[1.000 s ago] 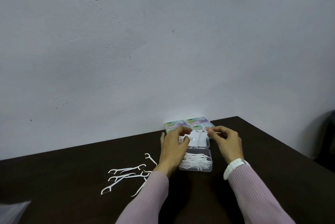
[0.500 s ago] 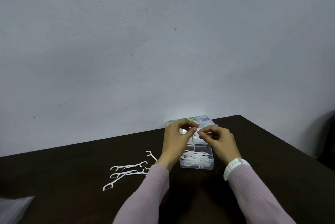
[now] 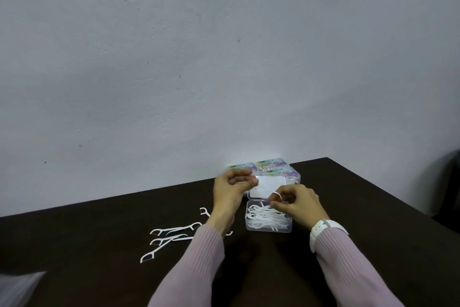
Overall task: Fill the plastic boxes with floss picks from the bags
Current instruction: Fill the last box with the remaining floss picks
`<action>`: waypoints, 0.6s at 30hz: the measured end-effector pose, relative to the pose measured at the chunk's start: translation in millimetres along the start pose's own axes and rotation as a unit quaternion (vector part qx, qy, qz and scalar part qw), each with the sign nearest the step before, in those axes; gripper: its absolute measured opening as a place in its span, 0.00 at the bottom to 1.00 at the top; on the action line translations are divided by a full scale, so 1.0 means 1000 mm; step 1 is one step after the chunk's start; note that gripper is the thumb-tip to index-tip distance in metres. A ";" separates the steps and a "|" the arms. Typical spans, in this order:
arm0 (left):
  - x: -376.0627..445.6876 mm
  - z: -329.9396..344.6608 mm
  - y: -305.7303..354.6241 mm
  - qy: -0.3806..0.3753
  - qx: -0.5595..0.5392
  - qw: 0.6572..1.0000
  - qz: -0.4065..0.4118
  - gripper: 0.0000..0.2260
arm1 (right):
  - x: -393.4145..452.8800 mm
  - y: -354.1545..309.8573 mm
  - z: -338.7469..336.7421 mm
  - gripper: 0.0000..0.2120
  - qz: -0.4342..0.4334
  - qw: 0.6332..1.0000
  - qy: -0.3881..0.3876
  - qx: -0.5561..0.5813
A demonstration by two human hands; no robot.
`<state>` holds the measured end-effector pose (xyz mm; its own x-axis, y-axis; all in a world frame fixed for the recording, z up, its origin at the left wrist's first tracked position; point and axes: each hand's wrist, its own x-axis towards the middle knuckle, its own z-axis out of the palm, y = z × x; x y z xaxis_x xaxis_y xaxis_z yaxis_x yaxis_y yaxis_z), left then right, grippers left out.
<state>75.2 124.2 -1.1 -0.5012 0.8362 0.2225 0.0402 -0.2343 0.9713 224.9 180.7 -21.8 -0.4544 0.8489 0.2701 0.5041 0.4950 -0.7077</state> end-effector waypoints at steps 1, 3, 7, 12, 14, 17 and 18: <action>0.000 0.000 -0.004 -0.012 0.019 1.000 -0.006 0.10 | 0.000 0.000 -0.002 0.05 -0.004 1.000 0.004 -0.006; 0.001 -0.001 -0.011 -0.027 0.055 0.998 -0.010 0.10 | 0.000 0.001 -0.007 0.05 -0.006 1.000 0.011 -0.017; 0.000 -0.005 -0.019 -0.053 0.142 0.988 0.005 0.10 | -0.001 0.002 -0.015 0.05 -0.002 0.995 0.008 -0.098; -0.003 -0.009 -0.025 -0.101 0.265 0.958 0.036 0.09 | -0.001 0.003 -0.013 0.02 -0.016 0.994 -0.027 -0.108; -0.003 -0.009 -0.027 -0.100 0.302 0.947 0.053 0.10 | -0.003 0.001 -0.015 0.05 -0.015 0.991 -0.047 -0.123; -0.003 -0.009 -0.027 -0.109 0.305 0.945 0.051 0.11 | -0.004 -0.002 -0.016 0.03 -0.018 0.983 -0.073 -0.169; -0.003 -0.009 -0.028 -0.112 0.305 0.945 0.050 0.10 | -0.004 -0.003 -0.016 0.02 -0.022 0.981 -0.072 -0.176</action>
<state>67.3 123.6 -29.5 -0.2765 0.9246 0.2619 0.6021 -0.0457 0.7971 236.6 178.7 -10.5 -0.5671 0.8032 0.1823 0.6932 0.5850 -0.4210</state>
